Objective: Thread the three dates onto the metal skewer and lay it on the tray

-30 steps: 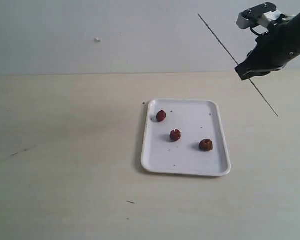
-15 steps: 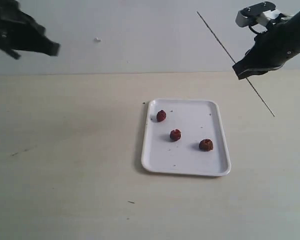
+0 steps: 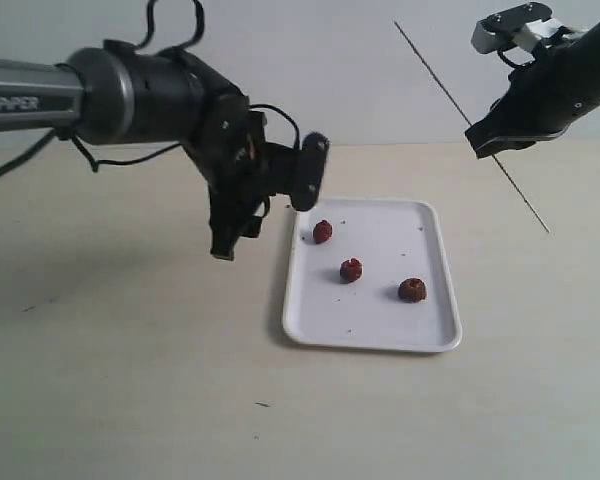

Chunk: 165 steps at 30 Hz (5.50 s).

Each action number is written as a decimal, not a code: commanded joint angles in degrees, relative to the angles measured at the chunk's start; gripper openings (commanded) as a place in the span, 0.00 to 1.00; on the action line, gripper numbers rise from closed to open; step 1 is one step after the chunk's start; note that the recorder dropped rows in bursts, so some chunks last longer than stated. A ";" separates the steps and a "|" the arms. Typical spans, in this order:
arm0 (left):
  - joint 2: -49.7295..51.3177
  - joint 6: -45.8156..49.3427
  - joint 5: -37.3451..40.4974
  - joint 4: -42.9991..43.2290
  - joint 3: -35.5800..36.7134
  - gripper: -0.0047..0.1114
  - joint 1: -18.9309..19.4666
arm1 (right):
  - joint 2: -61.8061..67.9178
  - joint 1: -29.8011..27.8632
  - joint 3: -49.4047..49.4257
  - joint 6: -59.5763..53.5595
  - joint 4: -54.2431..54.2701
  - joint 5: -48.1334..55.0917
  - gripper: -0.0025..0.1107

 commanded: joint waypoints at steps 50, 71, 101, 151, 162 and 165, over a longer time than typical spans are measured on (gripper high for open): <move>24.62 14.83 14.30 -18.82 -34.09 0.53 -0.63 | -0.60 -0.29 0.12 -1.25 0.77 -1.64 0.02; 25.30 13.96 14.75 -18.06 -34.09 0.28 -0.63 | -0.60 -0.29 0.12 -1.37 1.46 -2.06 0.02; 16.23 6.30 33.13 -69.57 -39.15 0.18 16.92 | 5.38 -0.29 0.23 -17.14 -6.87 15.50 0.02; 16.23 -0.64 33.13 -77.00 -39.15 0.31 19.87 | 7.89 -0.29 0.23 -41.26 14.96 13.53 0.02; 16.23 -0.76 33.13 -77.65 -39.15 0.31 19.87 | 7.89 -0.29 0.23 -38.20 11.42 11.98 0.02; 16.23 -0.86 33.13 -77.66 -39.15 0.31 19.87 | 7.89 -0.29 0.23 -38.20 12.63 11.60 0.02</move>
